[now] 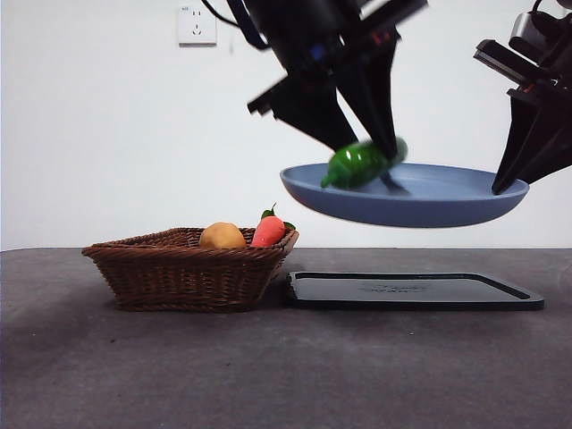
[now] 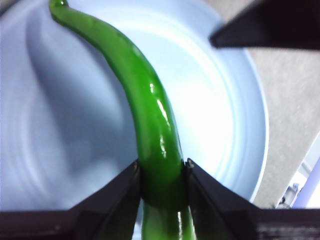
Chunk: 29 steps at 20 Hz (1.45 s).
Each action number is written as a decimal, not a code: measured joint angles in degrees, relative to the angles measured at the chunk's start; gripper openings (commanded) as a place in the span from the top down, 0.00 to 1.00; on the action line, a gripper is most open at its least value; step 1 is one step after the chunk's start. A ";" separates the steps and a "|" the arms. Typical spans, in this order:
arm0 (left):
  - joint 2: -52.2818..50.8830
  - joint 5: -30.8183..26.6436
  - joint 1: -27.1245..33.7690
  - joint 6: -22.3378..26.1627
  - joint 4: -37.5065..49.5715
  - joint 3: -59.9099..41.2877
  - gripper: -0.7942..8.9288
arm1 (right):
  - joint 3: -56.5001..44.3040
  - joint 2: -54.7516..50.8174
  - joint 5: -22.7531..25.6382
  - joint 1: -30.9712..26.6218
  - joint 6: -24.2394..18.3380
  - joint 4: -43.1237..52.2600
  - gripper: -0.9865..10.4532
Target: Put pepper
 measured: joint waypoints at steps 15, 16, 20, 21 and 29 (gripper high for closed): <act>2.62 -0.92 -1.07 1.49 1.79 0.00 0.69 | 0.00 0.00 -0.09 0.00 0.37 -4.46 0.91; 2.36 -0.92 -1.14 1.46 1.70 0.00 0.69 | 0.00 0.00 -0.11 0.00 0.39 -5.25 0.91; -1.07 -0.94 -1.29 1.51 1.09 0.00 0.69 | 0.00 0.00 0.07 0.00 0.87 -6.80 0.91; -2.45 -0.96 -1.29 1.53 0.98 0.00 0.69 | 0.00 0.00 0.09 0.00 1.29 -6.82 0.91; -19.54 -1.64 -0.44 5.25 -4.28 0.00 0.69 | 1.36 3.52 0.11 -1.73 4.72 -5.05 0.91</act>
